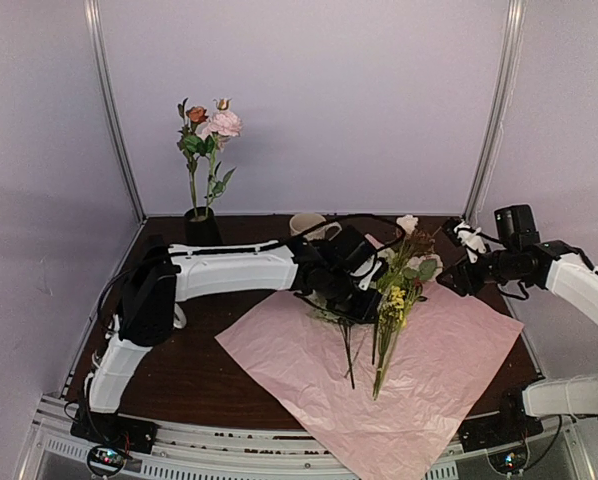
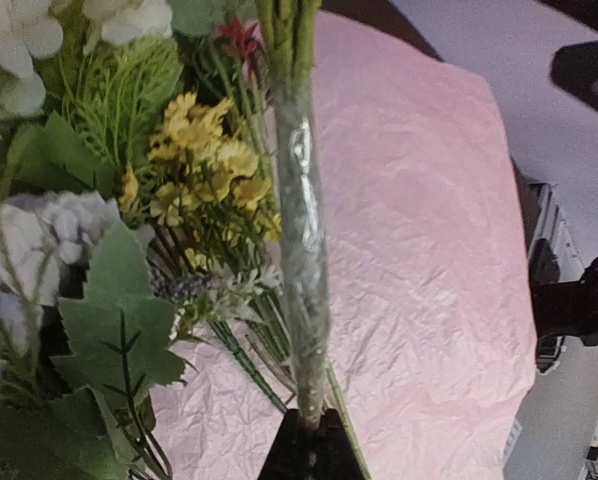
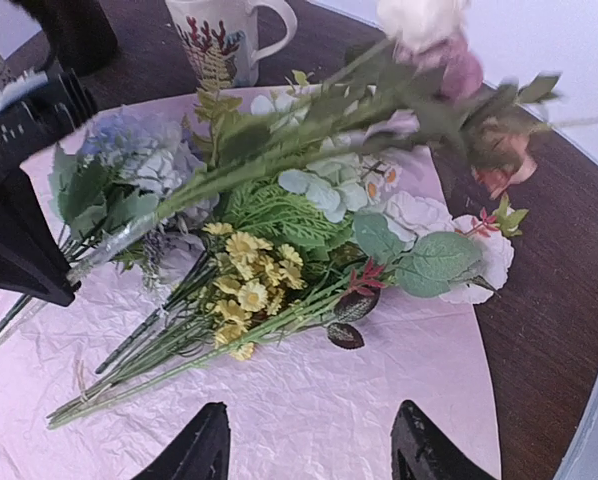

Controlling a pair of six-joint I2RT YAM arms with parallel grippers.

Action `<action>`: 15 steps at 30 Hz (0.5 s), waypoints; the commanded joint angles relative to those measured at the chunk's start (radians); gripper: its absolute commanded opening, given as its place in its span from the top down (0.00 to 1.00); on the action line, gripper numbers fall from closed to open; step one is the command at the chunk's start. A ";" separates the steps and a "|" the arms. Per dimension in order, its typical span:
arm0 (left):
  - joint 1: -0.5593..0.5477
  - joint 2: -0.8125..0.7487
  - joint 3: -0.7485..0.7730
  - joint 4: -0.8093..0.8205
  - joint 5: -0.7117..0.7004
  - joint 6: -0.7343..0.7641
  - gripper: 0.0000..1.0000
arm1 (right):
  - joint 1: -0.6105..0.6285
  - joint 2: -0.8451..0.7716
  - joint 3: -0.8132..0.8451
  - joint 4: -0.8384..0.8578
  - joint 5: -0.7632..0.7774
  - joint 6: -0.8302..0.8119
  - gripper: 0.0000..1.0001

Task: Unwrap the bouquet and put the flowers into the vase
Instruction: Pick up the fake flower from the flattened wrapping paper, then pass from the left arm to the right

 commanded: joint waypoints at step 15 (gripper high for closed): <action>0.063 -0.318 -0.385 1.156 0.137 -0.223 1.00 | 0.161 -0.099 0.172 -0.098 -0.540 0.143 0.26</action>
